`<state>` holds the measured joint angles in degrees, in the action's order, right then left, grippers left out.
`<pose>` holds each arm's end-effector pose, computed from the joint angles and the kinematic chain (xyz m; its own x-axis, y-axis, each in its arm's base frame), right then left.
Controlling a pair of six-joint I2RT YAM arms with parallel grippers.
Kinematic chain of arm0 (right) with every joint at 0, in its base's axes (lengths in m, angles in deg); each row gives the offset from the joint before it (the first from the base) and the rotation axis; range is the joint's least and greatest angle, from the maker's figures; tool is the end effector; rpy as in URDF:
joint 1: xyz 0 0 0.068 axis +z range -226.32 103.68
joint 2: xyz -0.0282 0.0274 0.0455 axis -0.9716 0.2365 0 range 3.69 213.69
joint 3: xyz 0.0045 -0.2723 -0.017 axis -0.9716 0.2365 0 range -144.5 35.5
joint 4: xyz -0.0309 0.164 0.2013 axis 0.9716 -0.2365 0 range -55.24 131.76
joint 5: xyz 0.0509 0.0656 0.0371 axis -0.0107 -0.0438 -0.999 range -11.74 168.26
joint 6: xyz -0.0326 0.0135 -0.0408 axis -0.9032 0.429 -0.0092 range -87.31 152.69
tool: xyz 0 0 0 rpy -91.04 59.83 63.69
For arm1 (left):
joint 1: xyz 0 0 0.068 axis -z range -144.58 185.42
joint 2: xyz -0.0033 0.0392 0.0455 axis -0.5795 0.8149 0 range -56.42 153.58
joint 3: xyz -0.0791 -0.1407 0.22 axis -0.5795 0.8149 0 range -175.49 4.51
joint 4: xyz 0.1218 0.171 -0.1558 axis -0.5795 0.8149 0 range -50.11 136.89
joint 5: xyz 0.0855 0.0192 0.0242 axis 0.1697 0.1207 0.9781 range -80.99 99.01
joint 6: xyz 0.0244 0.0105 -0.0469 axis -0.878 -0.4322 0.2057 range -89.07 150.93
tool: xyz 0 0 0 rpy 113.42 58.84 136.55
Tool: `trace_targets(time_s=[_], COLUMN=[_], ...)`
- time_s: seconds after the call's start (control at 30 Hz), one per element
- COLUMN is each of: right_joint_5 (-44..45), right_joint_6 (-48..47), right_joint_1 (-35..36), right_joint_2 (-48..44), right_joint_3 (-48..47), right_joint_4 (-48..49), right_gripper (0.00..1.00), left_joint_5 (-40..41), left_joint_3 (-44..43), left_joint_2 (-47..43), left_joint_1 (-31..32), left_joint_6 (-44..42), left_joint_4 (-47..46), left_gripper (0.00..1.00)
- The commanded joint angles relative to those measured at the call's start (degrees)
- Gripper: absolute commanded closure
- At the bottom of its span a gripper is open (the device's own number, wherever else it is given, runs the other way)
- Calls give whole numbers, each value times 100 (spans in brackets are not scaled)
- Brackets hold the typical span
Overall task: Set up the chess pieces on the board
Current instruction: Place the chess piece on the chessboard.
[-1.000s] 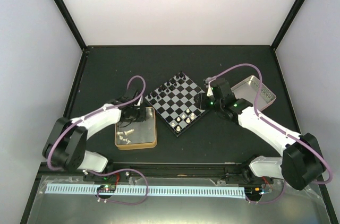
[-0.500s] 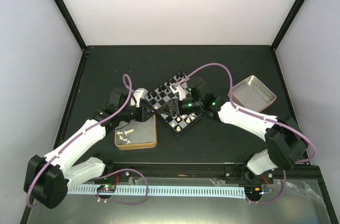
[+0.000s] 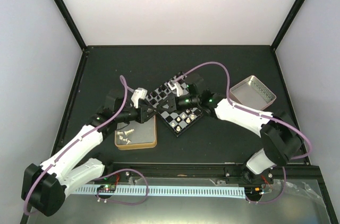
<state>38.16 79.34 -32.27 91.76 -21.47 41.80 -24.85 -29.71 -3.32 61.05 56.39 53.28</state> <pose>0.2274 0.2519 0.2499 -0.9297 -0.1255 -0.3463 -0.3676 0.3751 0.8510 0.1720 -0.1046 0.2469 -0.7716 -0.0257 -0.6356 0.5009 0.5913 -0.6320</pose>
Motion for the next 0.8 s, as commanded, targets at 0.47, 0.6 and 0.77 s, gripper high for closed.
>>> trace_targets(time_s=[0.47, 0.6, 0.77], right_joint_5=[-76, -92, -190], right_joint_6=[368, 472, 532], right_joint_1=[2, 2, 6], right_joint_2=[200, 272, 303], right_joint_3=[-240, -240, -242], right_joint_4=[184, 311, 439], right_gripper=[76, 79, 89], left_joint_5=[-356, -364, -375], left_joint_3=[2, 20, 38], left_joint_2=[-211, -263, -276], left_joint_1=[39, 39, 39], left_joint_6=[-25, -37, -27], left_joint_4=[-355, -350, -360], left_gripper=[90, 90, 90])
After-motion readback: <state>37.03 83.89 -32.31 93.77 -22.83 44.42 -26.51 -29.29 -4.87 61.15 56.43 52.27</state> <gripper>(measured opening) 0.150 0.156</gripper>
